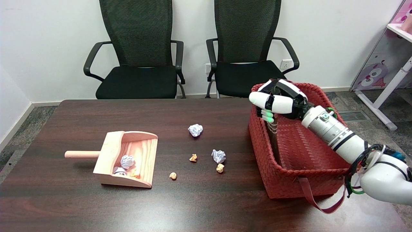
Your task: Pick up the broom by its handle.
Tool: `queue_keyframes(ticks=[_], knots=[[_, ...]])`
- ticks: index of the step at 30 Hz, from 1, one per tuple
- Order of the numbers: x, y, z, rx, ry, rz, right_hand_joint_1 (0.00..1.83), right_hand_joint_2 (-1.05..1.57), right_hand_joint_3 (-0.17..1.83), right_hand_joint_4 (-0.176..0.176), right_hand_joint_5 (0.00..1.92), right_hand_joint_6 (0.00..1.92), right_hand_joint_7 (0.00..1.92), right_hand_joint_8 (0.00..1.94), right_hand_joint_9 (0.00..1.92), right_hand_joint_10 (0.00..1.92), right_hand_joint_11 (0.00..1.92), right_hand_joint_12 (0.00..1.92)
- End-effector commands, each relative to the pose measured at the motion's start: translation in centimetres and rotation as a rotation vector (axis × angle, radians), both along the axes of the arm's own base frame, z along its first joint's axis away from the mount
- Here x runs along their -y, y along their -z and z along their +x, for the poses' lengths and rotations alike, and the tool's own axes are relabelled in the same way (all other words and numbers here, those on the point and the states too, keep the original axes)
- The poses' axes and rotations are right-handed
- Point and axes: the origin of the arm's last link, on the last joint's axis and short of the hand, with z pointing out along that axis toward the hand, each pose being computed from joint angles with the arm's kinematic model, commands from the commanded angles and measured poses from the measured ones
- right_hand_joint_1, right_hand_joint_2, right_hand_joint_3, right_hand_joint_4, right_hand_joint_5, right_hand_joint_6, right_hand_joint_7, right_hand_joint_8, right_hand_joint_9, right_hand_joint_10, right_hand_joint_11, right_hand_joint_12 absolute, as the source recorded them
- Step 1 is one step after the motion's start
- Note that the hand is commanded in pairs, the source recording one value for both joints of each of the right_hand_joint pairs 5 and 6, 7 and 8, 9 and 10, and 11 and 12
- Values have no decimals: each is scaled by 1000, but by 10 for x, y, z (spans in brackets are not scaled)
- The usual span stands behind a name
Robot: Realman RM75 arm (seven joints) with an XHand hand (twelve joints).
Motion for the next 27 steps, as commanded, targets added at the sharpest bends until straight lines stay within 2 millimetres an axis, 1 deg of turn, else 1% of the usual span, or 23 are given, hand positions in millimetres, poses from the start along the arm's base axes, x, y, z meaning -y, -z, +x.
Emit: queue_keyframes(ticks=[1, 8, 12, 16, 22, 27], knots=[[9, 6, 33, -35, -86, -2, 945, 1487, 920, 176, 1920, 1920, 1920, 1920, 1920, 1920, 1920, 1920], [15, -1, 68, -96, -173, -78, 958, 1556, 1061, 176, 1920, 1920, 1920, 1920, 1920, 1920, 1920, 1920], [16, -2, 85, -118, -213, -124, 951, 1564, 1101, 176, 1920, 1920, 1920, 1920, 1920, 1920, 1920, 1920], [17, -4, 109, -147, -266, -167, 966, 1571, 1114, 176, 1920, 1920, 1920, 1920, 1920, 1920, 1920, 1920], [17, 3, 140, -225, -286, -176, 984, 1571, 1109, 176, 1920, 1920, 1920, 1920, 1920, 1920, 1920, 1920], [17, 10, 157, -206, -298, -167, 991, 1571, 1123, 176, 1920, 1920, 1920, 1920, 1920, 1920, 1920, 1920]])
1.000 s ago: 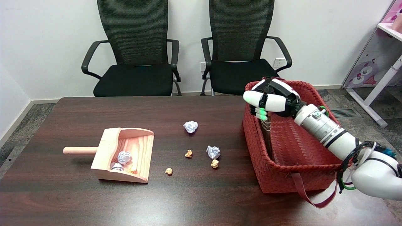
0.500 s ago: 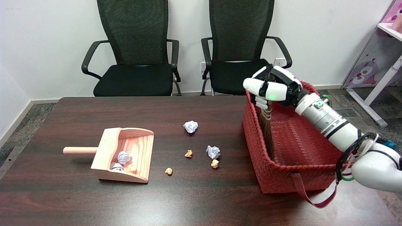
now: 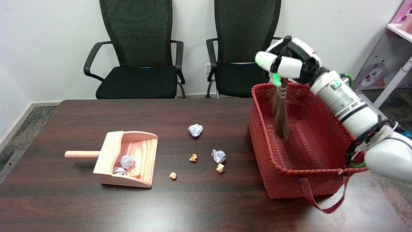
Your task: Pick up the broom by its handle.
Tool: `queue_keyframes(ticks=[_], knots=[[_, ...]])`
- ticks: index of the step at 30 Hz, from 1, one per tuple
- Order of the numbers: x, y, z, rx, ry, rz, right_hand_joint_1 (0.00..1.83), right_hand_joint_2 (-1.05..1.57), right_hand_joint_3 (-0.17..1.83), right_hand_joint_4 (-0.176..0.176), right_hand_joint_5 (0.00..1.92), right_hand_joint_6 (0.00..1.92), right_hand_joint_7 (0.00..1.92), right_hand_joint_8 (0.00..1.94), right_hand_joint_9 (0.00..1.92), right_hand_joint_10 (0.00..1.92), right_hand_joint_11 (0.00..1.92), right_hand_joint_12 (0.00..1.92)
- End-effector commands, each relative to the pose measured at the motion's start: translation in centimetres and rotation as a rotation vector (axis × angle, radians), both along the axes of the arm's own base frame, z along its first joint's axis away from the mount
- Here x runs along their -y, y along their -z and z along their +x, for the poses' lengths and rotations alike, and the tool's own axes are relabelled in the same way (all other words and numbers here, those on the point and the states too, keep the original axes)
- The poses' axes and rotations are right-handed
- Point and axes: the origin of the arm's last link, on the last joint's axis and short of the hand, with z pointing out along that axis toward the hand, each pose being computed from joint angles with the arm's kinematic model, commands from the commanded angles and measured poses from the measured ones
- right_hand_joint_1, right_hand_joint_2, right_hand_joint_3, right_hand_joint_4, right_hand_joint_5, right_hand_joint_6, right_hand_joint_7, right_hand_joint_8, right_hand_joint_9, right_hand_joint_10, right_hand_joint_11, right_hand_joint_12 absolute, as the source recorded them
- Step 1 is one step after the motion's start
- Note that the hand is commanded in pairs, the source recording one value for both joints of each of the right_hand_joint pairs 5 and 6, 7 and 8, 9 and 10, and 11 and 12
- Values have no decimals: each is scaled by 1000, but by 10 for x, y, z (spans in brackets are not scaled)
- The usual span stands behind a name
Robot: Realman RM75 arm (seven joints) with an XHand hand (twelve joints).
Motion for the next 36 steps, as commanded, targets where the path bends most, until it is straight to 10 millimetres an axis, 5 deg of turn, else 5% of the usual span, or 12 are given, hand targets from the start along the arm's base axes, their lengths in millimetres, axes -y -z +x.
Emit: queue_keyframes(ticks=[1, 9, 10, 11, 22, 36], knots=[[0, 13, 81, -72, -104, -46, 994, 1571, 1129, 176, 1920, 1920, 1920, 1920, 1920, 1920, 1920, 1920], [0, 10, 97, 47, -104, -25, 1027, 1571, 1160, 176, 1920, 1920, 1920, 1920, 1920, 1920, 1920, 1920], [0, 10, 101, 57, -106, -15, 1041, 1571, 1154, 88, 1920, 1920, 1920, 1920, 1920, 1920, 1920, 1920], [1, 10, 103, 63, -106, -9, 1045, 1571, 1153, 67, 1920, 1920, 1920, 1920, 1920, 1920, 1920, 1920], [1, 12, 131, 175, -117, 101, 1045, 1571, 1145, 63, 1920, 1920, 1920, 1920, 1920, 1920, 1920, 1920], [3, 18, 120, 286, -44, 167, 1030, 1571, 1109, 45, 1920, 1920, 1920, 1920, 1920, 1920, 1920, 1920]])
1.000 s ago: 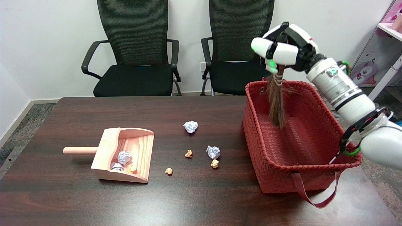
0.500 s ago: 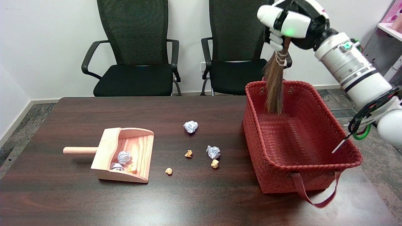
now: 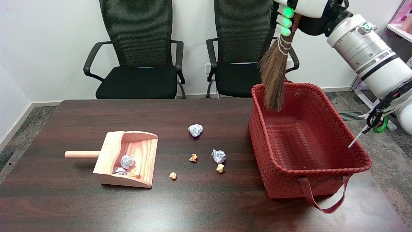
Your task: Pick up the broom by its handle.
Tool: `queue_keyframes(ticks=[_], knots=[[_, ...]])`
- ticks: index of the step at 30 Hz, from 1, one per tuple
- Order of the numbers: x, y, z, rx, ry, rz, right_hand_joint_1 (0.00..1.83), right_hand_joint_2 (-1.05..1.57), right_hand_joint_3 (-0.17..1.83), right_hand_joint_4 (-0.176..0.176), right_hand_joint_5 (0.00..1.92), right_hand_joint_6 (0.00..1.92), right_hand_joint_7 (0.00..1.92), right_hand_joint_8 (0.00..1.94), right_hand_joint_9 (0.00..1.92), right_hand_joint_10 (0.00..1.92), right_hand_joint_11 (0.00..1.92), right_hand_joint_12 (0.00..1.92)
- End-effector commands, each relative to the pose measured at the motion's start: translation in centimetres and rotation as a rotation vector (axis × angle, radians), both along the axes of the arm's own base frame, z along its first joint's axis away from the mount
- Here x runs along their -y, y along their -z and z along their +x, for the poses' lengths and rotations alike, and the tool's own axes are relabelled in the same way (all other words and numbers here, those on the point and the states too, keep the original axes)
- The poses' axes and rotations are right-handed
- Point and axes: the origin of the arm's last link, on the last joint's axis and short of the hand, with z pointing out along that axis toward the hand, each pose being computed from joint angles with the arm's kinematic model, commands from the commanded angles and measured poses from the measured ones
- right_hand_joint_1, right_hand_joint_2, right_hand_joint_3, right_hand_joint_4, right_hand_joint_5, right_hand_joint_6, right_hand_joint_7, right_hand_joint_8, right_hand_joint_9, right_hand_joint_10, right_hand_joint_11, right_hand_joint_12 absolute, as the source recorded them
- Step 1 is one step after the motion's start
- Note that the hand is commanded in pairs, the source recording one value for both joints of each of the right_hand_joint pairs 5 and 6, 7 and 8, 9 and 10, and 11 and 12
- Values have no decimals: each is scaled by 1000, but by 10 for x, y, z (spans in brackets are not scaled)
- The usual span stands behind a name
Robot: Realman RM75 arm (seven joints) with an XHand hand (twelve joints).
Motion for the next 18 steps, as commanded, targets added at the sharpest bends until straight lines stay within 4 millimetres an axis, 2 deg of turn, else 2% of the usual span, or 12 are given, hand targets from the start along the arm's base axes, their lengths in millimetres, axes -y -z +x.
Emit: queue_keyframes(ticks=[1, 7, 14, 18], knots=[[0, 9, 7, 140, 50, 113, 1026, 1571, 1087, 42, 1920, 1920, 1920, 1920, 1920, 1920, 1920, 1920], [2, 13, -9, 103, 89, 117, 1015, 1571, 1054, 34, 1920, 1920, 1920, 1920, 1920, 1920, 1920, 1920], [7, 12, -43, 68, 176, 88, 1004, 1571, 1093, 34, 1920, 1920, 1920, 1920, 1920, 1920, 1920, 1920], [7, 14, -44, 66, 185, 95, 998, 1571, 1127, 34, 1920, 1920, 1920, 1920, 1920, 1920, 1920, 1920]])
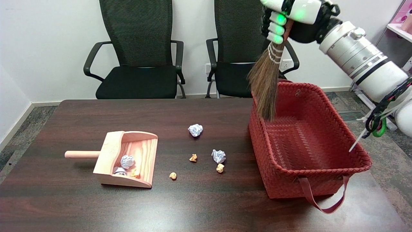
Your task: Pick up the broom by its handle.
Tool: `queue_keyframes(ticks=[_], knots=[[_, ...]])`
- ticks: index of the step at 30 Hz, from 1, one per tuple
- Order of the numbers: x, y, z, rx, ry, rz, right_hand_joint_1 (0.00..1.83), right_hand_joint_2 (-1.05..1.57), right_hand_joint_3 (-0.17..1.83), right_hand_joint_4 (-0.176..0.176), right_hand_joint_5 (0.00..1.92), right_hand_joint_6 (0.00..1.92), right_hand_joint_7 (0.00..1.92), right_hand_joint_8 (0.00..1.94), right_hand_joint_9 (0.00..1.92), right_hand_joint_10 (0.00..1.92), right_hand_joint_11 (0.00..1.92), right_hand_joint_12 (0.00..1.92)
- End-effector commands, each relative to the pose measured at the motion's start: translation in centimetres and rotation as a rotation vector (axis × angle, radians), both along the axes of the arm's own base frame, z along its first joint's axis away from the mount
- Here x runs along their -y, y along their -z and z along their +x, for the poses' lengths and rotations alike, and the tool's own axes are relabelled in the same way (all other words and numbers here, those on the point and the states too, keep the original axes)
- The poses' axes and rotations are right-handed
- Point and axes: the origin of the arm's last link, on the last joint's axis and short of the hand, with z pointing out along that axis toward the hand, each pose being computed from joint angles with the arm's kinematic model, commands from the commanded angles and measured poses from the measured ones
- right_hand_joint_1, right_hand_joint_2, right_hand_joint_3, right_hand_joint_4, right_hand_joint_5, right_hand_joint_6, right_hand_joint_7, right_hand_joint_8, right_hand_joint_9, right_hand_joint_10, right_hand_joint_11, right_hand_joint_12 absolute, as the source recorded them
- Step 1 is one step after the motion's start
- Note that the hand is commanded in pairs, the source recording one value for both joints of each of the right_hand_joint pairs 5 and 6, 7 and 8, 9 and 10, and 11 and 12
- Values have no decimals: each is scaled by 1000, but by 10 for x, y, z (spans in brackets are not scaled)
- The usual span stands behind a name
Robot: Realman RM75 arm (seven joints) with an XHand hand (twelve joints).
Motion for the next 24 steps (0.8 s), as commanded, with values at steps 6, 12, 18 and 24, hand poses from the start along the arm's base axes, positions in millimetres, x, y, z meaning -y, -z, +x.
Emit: queue_keyframes(ticks=[6, 12, 18, 24], knots=[[2, 11, -26, -5, 80, 33, 977, 1571, 1140, 23, 1920, 1920, 1920, 1920, 1920, 1920, 1920, 1920], [6, 4, -46, 1, 129, 7, 978, 1523, 1163, 17, 1920, 1920, 1920, 1920, 1920, 1920, 1920, 1920], [4, 3, -42, 19, 95, -6, 977, 1512, 1151, 17, 1920, 1920, 1920, 1920, 1920, 1920, 1920, 1920], [2, 5, -27, 20, 50, 2, 975, 1540, 1093, 23, 1920, 1920, 1920, 1920, 1920, 1920, 1920, 1920]])
